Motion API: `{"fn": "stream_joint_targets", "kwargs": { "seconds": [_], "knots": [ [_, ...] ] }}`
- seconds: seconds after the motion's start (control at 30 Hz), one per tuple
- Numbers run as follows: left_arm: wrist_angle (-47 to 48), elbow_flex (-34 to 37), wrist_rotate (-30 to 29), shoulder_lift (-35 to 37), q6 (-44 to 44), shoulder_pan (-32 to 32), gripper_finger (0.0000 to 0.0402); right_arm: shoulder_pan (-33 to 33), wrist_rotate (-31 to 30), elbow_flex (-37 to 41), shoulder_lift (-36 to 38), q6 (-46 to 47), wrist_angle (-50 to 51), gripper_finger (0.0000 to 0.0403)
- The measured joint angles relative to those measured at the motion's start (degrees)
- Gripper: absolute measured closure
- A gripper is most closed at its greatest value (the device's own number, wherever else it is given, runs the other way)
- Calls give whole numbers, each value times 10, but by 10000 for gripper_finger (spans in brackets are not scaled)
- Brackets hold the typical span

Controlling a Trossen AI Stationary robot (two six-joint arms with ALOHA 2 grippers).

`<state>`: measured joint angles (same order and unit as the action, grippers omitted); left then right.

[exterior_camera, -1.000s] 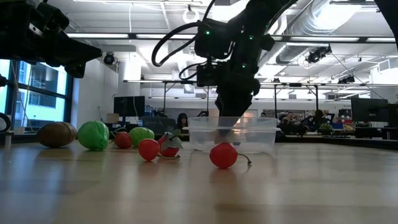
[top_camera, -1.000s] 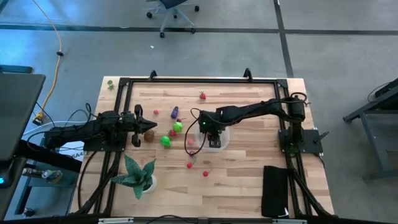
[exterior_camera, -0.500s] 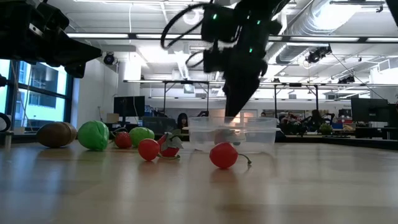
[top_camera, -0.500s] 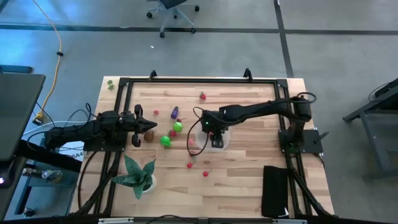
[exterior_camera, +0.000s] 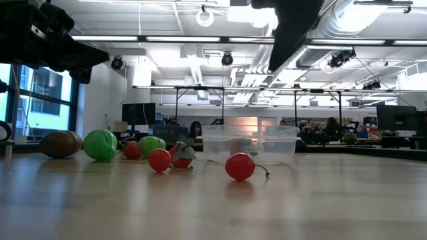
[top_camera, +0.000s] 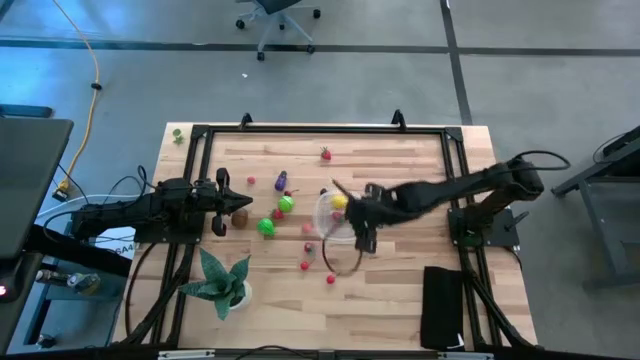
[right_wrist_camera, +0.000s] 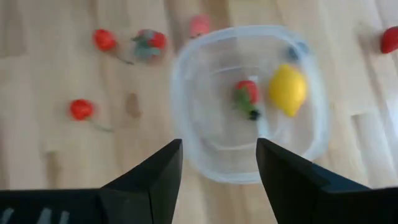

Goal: Pick and placing Produce into tupperware
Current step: Put the red cherry into the transparent container

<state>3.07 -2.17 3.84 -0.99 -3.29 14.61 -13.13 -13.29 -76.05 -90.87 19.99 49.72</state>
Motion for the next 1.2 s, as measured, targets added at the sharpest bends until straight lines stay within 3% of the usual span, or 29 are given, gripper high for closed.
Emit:
{"fn": "stream_joint_targets", "kwargs": {
  "seconds": [0.17, 0.33, 0.47, 0.67, 1.2],
  "knots": [
    [0, 0, 0, 0, 0, 0, 396, -103, -20, 0, -37, 42, -85, 206],
    [0, 0, 0, 0, 0, 0, 396, -168, -92, 0, -107, -32, -240, 206],
    [0, 0, 0, 0, 0, 0, 396, -166, -110, 0, -161, -73, -308, 206],
    [0, 0, 0, 0, 0, 0, 396, -137, -36, 1, -222, -55, -313, 206],
    [0, 0, 0, 0, 0, 0, 396, -106, 46, 1, -239, -53, -294, 206]
  ]
}}
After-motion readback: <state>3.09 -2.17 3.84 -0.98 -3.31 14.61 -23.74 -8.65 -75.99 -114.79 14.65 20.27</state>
